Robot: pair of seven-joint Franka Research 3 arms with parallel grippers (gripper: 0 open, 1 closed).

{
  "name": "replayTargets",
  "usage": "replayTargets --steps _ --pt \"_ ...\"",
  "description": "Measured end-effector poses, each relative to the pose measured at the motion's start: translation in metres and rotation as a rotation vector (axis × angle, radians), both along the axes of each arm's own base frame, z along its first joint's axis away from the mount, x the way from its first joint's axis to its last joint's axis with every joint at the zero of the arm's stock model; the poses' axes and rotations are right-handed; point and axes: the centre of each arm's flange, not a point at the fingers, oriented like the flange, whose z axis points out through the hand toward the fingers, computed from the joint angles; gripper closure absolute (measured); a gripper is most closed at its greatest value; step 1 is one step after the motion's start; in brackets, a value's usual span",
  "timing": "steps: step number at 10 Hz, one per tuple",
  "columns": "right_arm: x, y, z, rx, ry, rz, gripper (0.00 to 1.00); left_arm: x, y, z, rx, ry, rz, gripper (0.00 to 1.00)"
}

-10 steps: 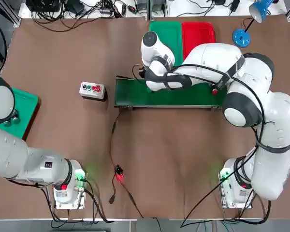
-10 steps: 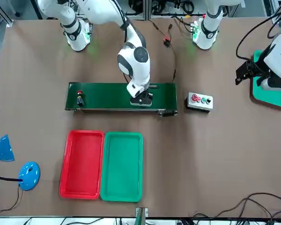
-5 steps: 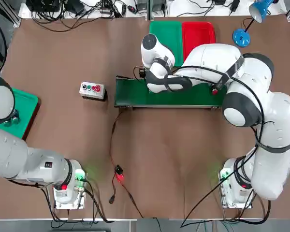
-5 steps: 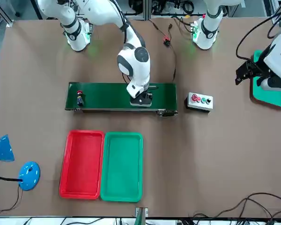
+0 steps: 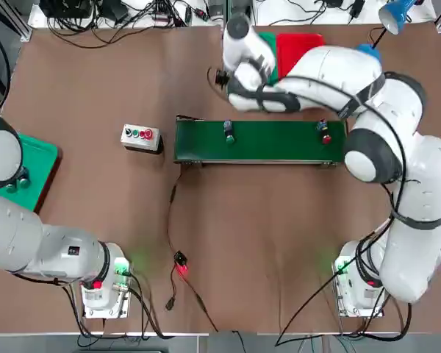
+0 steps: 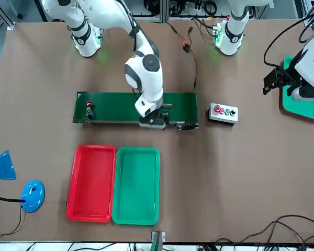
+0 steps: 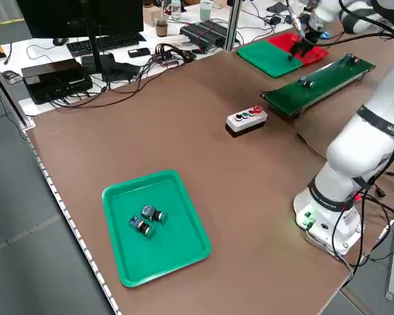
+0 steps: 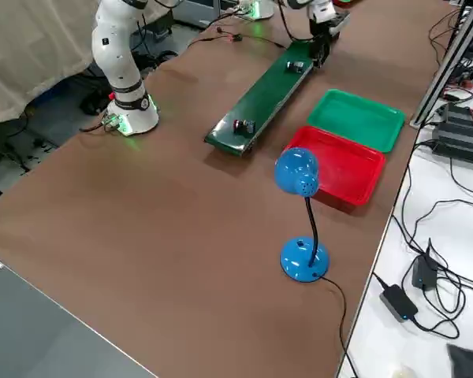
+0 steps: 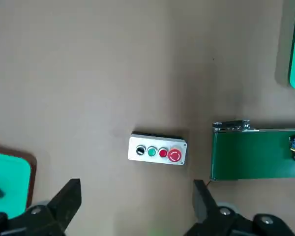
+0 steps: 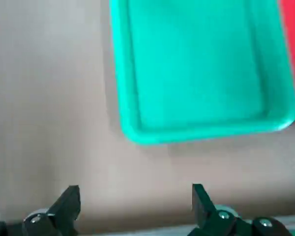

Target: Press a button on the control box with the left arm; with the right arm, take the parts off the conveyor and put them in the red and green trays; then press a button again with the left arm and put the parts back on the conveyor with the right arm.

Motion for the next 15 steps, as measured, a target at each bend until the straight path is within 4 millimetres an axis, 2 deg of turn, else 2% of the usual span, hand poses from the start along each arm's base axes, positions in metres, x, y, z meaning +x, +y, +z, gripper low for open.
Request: replayTargets --steps 2,4,6,8,9,10,12,13,15 --pt "0.056 -0.057 0.046 -0.017 -0.022 -0.042 0.0 0.0 0.0 0.0 0.0 0.0 0.0 0.0" --pt "0.103 -0.142 0.096 -0.043 -0.042 -0.06 0.0 0.0 0.0 0.0 0.0 0.0 0.0 0.0" --pt "0.122 -0.219 0.135 -0.086 0.006 0.007 0.0 0.0 0.0 0.0 0.0 0.0 0.0 0.0" --pt "0.123 -0.294 0.174 -0.076 0.097 0.091 0.0 0.0 0.0 0.0 0.0 0.0 0.0 0.0" --pt "0.117 -0.329 0.202 -0.067 0.11 0.085 0.0 0.0 0.0 0.0 0.0 0.0 0.0 0.0" --pt "0.105 -0.354 0.233 -0.064 0.114 0.067 0.0 0.0 0.0 0.0 0.0 0.0 0.001 0.0" --pt "0.076 -0.38 0.283 -0.059 0.116 0.036 0.0 0.0 0.001 0.0 0.0 0.0 0.001 0.0" --pt "0.067 -0.396 0.3 -0.062 0.112 0.044 0.0 0.0 0.001 0.0 0.0 0.0 0.002 0.0" --pt "0.055 -0.43 0.313 -0.071 0.144 0.103 0.0 0.0 0.002 0.0 0.0 0.0 0.004 0.0"
